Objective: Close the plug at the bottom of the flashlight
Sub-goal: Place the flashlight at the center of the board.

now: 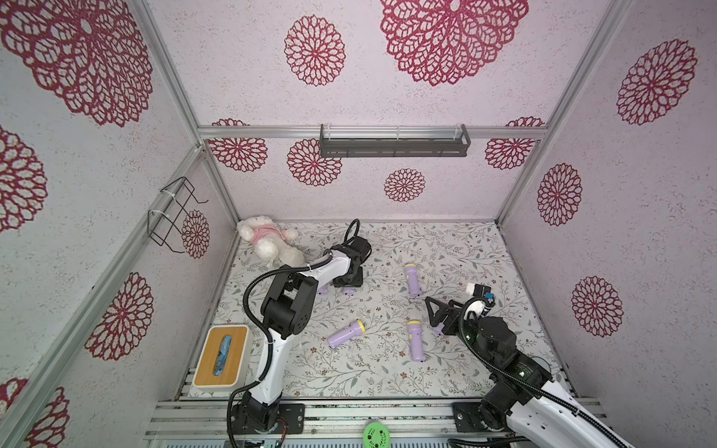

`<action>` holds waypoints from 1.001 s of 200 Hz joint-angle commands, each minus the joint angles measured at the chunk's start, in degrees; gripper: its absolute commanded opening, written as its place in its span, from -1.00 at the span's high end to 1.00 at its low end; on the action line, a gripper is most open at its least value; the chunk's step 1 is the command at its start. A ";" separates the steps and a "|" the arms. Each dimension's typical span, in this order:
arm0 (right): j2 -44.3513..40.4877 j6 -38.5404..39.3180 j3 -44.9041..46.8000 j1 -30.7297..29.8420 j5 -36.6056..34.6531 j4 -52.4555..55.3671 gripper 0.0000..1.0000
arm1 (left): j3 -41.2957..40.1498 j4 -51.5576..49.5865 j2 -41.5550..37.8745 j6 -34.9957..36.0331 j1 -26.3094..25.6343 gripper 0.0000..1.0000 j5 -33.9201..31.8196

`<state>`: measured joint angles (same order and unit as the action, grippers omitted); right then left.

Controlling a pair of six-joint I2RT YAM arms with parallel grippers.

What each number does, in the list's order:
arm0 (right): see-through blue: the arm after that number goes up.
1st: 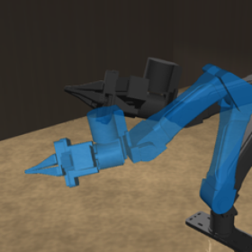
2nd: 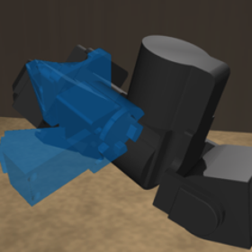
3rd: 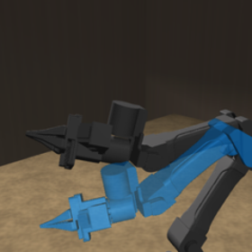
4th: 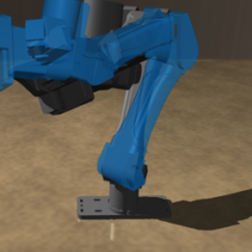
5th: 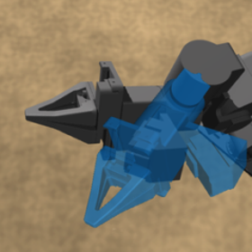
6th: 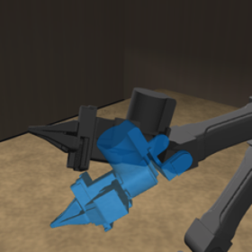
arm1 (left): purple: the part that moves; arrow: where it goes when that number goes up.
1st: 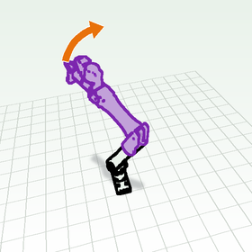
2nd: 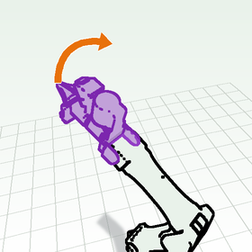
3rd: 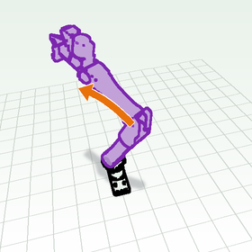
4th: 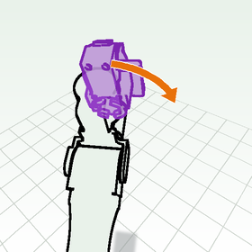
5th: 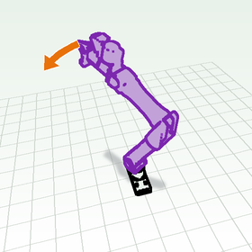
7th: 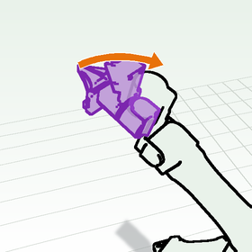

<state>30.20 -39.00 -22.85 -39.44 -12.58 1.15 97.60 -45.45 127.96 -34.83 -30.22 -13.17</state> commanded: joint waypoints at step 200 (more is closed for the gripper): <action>-1.60 -0.35 -1.68 -0.20 0.66 2.19 -0.98 | -18.72 -1.00 -32.89 8.11 -9.58 -0.98 3.71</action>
<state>29.02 -39.03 -22.87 -39.44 -11.90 2.94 87.20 -44.75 100.44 -28.80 -36.73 -12.08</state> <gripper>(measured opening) 0.989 0.978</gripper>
